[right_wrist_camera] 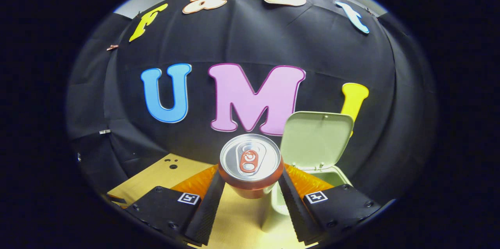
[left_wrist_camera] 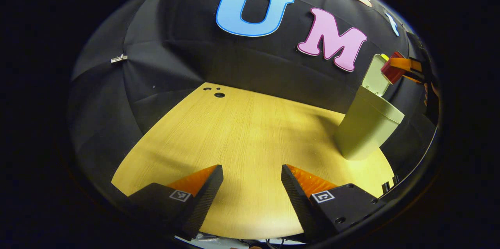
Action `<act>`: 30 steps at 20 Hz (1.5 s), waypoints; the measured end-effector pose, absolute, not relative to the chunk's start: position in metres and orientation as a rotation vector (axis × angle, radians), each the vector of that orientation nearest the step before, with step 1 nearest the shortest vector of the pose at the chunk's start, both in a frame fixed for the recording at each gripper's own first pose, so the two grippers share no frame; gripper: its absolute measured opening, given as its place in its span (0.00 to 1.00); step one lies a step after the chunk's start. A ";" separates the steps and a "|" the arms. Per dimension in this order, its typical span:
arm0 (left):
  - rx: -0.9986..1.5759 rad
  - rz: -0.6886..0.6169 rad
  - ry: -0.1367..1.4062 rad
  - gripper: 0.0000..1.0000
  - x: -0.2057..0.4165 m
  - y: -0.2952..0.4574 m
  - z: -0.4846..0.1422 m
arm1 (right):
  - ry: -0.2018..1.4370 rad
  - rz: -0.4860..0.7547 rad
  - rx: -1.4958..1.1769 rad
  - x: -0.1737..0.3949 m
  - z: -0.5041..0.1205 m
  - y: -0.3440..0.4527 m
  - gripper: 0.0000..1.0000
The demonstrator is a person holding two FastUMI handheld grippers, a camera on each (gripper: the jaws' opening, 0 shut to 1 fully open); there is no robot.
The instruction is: Press the lid of the desktop garbage bin to open it, pick up the crumpled paper on the desktop and throw it into the bin, then pick up the pop can on the desktop and drop it into the bin, and finally close the garbage bin lid.
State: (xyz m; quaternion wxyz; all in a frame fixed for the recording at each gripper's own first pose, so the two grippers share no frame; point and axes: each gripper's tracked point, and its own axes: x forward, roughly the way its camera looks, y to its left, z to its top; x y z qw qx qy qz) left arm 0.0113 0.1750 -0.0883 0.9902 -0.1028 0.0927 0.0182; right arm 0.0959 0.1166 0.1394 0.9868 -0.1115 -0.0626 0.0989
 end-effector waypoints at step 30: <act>-0.205 0.133 0.211 0.96 0.039 0.103 -0.067 | -0.106 0.144 -0.182 0.167 0.138 0.006 0.98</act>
